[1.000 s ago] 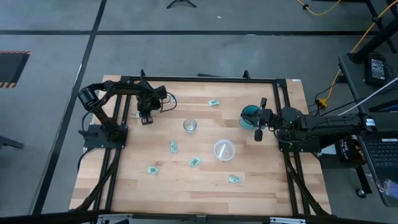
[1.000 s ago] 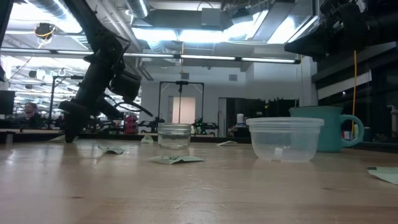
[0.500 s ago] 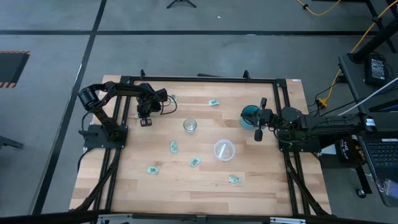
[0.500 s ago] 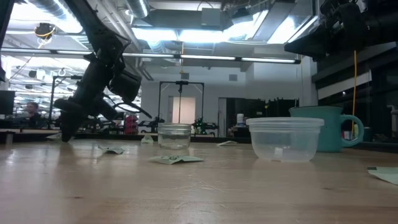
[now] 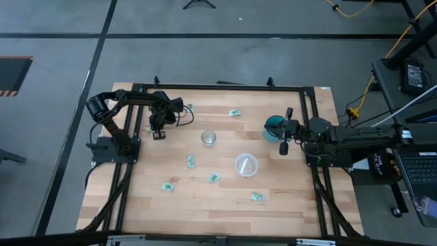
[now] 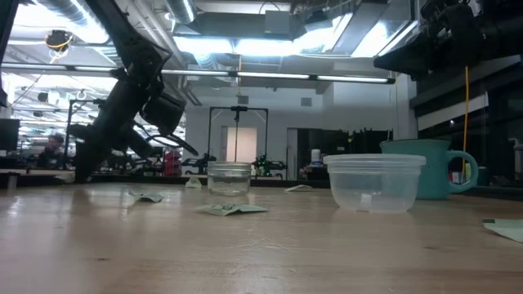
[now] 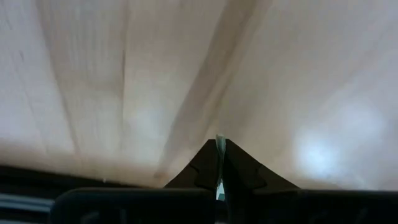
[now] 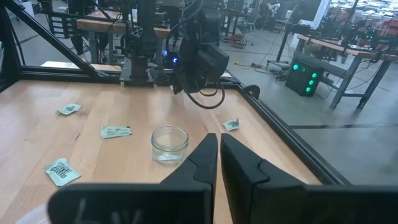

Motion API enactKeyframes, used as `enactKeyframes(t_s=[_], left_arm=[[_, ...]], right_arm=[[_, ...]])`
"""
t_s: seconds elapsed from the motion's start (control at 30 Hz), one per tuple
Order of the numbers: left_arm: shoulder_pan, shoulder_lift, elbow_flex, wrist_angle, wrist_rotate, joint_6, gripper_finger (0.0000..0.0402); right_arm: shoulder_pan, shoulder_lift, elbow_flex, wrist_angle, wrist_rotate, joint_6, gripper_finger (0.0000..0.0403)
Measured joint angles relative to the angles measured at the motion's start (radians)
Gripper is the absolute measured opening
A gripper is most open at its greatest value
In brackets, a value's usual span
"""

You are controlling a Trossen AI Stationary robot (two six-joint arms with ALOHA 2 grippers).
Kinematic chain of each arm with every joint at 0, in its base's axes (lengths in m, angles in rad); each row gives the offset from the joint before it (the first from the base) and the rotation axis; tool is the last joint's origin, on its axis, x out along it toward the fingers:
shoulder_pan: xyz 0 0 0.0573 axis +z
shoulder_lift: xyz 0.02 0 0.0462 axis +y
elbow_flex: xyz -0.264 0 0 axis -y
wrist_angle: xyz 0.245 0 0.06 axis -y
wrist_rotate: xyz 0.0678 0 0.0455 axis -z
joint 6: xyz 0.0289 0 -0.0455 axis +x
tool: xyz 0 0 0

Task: Pick and place Stevia / Truvia into bins
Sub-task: Put the stevia packet into the transparent glass container

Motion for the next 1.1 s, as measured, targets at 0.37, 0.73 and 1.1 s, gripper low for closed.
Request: enactKeyframes(t_s=[0.37,0.73,1.1], left_arm=[[0.0,-0.132,0.14,-0.03,0.039,0.056,0.0004],[-0.001,-0.465,0.159,0.257,0.338,0.085,0.0004],[-0.065,-0.615,0.083,0.547,0.54,0.081,0.0004]], right_arm=[[0.0,0.0,0.0,0.0,0.0,-0.045,0.0026],[0.0,-0.001,-0.008,-0.004,0.0,-0.045,0.0026],[0.0,0.001,-0.008,-0.01,0.0,-0.041,0.0025]])
